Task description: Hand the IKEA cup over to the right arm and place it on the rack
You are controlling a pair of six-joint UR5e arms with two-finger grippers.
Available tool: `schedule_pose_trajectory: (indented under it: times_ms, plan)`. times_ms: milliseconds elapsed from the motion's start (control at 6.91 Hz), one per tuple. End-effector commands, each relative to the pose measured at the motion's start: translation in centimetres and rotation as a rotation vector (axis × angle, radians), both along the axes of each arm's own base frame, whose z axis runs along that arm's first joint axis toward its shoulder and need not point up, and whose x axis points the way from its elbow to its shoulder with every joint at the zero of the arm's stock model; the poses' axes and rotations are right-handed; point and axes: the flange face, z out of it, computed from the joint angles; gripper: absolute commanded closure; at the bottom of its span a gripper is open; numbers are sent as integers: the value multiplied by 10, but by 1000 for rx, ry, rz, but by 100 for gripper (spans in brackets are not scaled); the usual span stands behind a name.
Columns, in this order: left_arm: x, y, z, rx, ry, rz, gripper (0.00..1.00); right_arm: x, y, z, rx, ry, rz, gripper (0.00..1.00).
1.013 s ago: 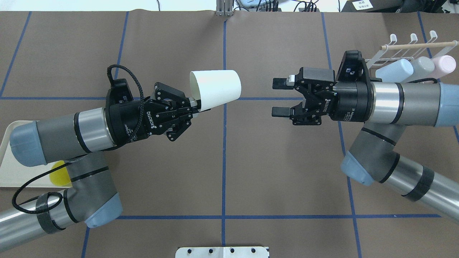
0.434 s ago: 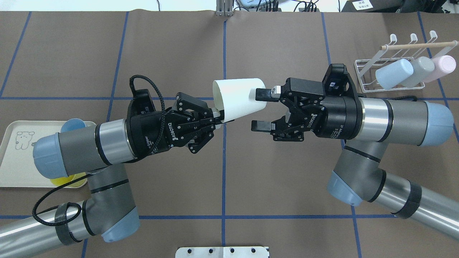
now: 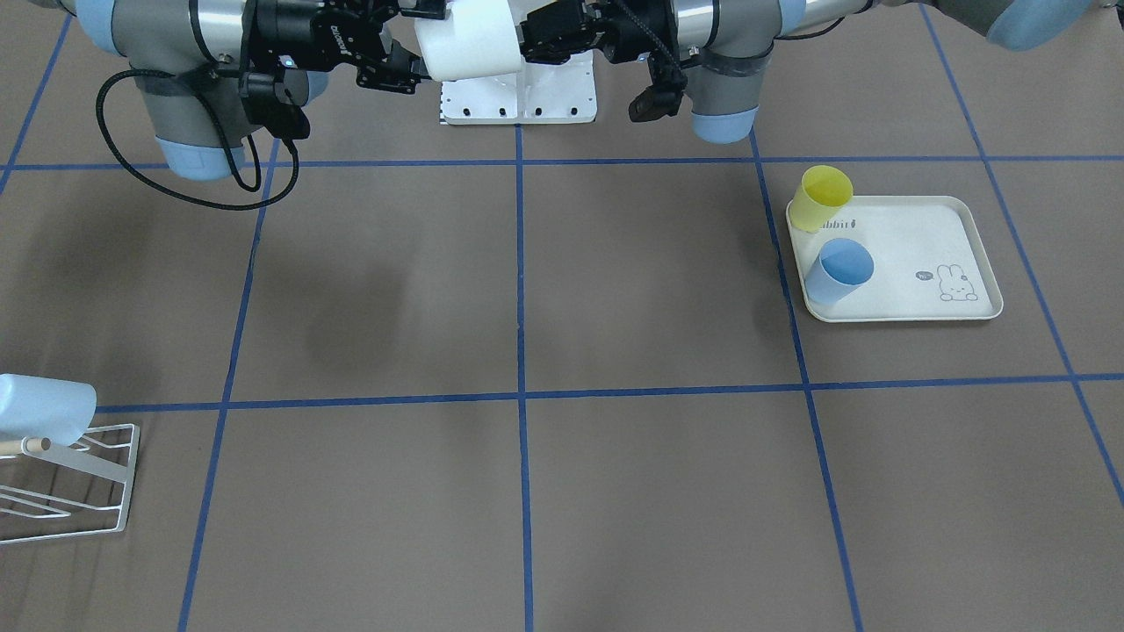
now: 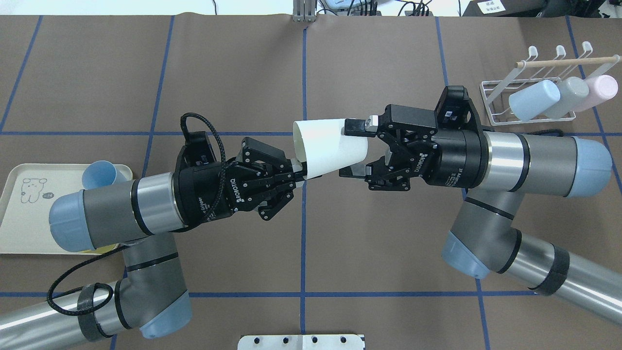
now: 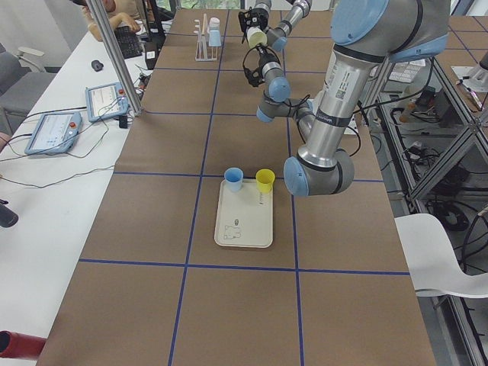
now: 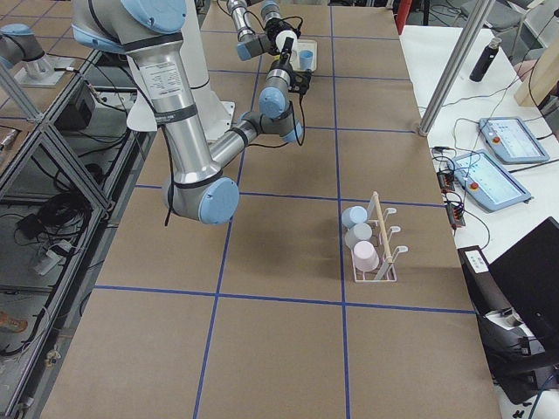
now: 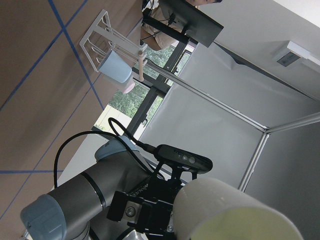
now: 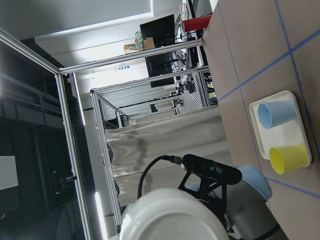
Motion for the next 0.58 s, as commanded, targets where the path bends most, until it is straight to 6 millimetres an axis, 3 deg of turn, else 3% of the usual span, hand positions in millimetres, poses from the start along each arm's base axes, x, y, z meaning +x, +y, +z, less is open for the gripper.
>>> schedule_pose_trajectory:
  times_ms: [0,145,290,434]
  plan:
    - [0,2,-1,3,4,2,86,2,2,-2,-21,-12,-24,42]
    - [-1,2,-1,4,6,-1,62,4,2,-3,-28,-17,-34,86]
    - [-1,2,0,6,3,-1,36,4,1,-3,-31,-16,-34,100]
    - [-2,2,0,7,6,-5,34,5,1,-2,-31,-16,-33,100]
